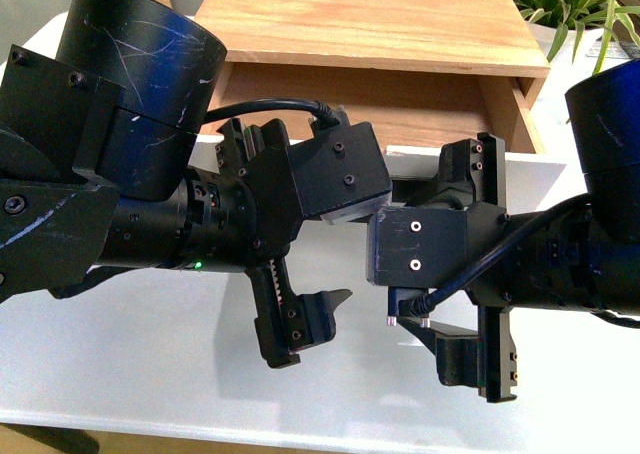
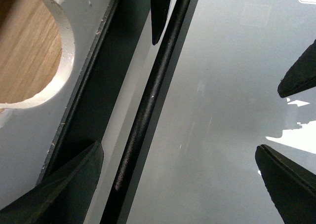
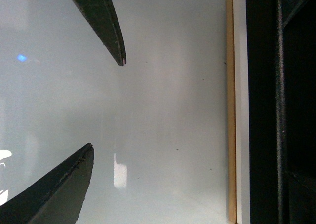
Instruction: Close drawer sideways
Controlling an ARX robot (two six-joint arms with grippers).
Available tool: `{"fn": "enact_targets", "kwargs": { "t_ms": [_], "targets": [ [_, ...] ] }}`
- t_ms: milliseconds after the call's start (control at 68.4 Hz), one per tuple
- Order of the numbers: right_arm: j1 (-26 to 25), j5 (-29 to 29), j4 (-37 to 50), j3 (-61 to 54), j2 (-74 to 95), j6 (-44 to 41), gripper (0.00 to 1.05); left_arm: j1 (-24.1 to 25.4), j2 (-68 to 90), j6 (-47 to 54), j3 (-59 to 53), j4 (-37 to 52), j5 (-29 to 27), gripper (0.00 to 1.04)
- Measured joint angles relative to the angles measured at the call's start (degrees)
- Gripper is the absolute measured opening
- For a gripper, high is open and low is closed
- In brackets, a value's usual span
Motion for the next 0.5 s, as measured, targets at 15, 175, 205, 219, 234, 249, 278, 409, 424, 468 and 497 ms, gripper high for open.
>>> {"fn": "enact_targets", "kwargs": {
  "t_ms": [15,175,205,219,234,249,278,409,424,468,497],
  "targets": [
    [-0.02,0.07,0.15,0.09,0.11,0.02,0.96,0.0,0.0,-0.04,0.0,0.09,-0.07,0.96],
    [-0.28,1.62,1.95,1.09,1.27,0.07,0.96,0.11,0.5,-1.84,0.63,0.83,-1.29,0.96],
    [-0.37,1.7,2.1,1.22,1.38,0.09,0.96,0.11,0.61,-1.95,0.76,0.9,-1.44,0.96],
    [-0.42,1.77,2.32,1.29,1.49,0.07,0.96,0.11,0.72,-2.21,0.85,0.92,-1.44,0.96],
    [-0.44,1.81,2.4,1.33,1.55,0.07,0.96,0.11,0.72,-2.21,0.85,0.92,-1.44,0.96],
    [-0.44,1.84,2.45,1.36,1.57,0.09,0.96,0.13,0.76,-2.29,0.9,0.96,-1.44,0.96],
    [-0.5,1.88,2.64,1.42,1.68,0.07,0.96,0.15,0.85,-2.38,0.96,1.01,-1.44,0.96],
    [-0.79,2.19,3.15,1.77,2.36,0.13,0.96,0.15,1.33,-2.73,1.57,1.14,-1.6,0.96],
    [-0.83,2.19,3.17,1.81,2.43,0.11,0.96,0.15,1.38,-2.75,1.62,1.14,-1.6,0.96],
    [-0.96,2.23,3.41,1.92,2.62,0.13,0.96,0.15,1.66,-2.78,1.9,1.14,-1.6,0.96],
    [-1.03,2.25,3.5,2.01,2.73,0.11,0.96,0.15,1.81,-2.78,2.08,1.14,-1.57,0.96]
  ]
}}
